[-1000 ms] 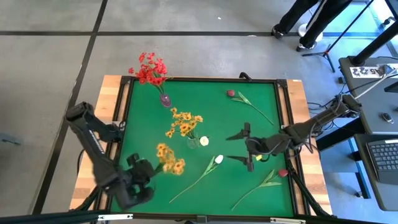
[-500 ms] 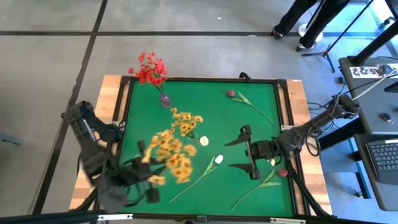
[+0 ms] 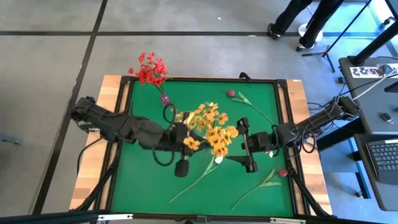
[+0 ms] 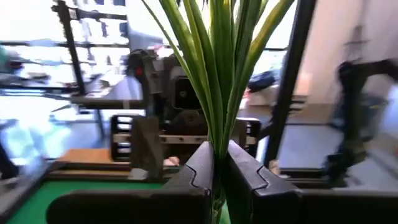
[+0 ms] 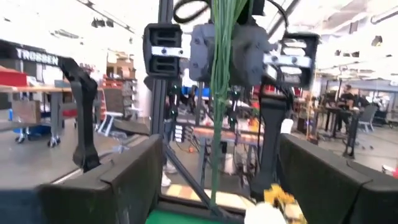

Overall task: Sort flowers into vase by color
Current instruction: Put the yellow flowers into the transparent vase

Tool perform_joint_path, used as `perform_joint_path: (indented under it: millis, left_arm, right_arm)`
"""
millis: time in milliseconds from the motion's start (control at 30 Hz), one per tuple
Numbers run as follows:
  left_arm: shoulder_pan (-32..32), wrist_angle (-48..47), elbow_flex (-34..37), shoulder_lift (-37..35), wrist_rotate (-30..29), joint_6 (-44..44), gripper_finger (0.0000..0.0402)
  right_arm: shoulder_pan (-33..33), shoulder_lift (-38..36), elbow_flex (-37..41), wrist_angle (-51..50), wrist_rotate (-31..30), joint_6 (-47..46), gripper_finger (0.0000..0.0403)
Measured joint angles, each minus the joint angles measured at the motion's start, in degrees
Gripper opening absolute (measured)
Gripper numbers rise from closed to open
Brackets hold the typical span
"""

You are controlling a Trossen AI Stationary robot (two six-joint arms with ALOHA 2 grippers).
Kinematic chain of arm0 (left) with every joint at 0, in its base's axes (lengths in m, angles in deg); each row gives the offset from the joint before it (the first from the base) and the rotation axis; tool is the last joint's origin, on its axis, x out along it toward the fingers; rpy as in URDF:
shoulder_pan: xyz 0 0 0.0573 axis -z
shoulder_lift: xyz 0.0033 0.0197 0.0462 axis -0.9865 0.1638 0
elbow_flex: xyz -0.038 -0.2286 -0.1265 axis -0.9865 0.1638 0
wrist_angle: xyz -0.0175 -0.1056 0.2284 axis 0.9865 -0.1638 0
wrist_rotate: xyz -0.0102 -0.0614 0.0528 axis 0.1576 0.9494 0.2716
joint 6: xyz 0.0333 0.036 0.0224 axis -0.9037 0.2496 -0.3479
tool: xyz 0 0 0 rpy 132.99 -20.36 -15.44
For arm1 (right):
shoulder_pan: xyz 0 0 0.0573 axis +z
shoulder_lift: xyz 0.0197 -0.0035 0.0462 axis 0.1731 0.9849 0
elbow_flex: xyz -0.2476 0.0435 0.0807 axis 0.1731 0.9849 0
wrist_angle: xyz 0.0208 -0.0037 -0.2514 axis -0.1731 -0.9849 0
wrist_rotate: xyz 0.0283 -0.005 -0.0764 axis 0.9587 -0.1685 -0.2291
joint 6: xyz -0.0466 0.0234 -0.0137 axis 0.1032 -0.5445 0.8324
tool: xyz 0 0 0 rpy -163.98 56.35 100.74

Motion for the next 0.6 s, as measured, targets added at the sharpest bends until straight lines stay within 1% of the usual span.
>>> perform_joint_path:
  millis: [67,133,333,433,533,600]
  left_arm:
    - [-1.7,0.9,0.0,0.0,3.2,0.9,0.0011]
    - [-2.8,0.9,0.0,0.0,4.5,1.0,0.0012]
    - [-3.5,1.2,0.0,0.0,5.2,0.8,0.0012]
    - [-3.4,1.2,0.0,0.0,5.2,0.7,0.0012]
    - [-3.2,1.0,0.0,0.0,5.0,0.7,0.0012]
    - [-3.2,-0.2,0.0,0.0,4.9,0.7,0.0012]
  right_arm:
    - [0.0,0.2,-1.6,-0.8,0.7,-0.1,0.0317]
    - [0.0,0.9,-4.0,-2.6,0.6,0.0,0.0317]
    - [-3.6,5.1,-12.5,-11.7,-0.4,-1.2,0.0317]
    - [-5.9,7.7,-16.0,-15.2,1.3,-3.5,0.0315]
    - [-7.2,9.9,-18.0,-16.2,4.4,-4.8,0.0297]
    - [-7.2,10.5,-18.6,-16.2,6.2,-4.8,0.0269]
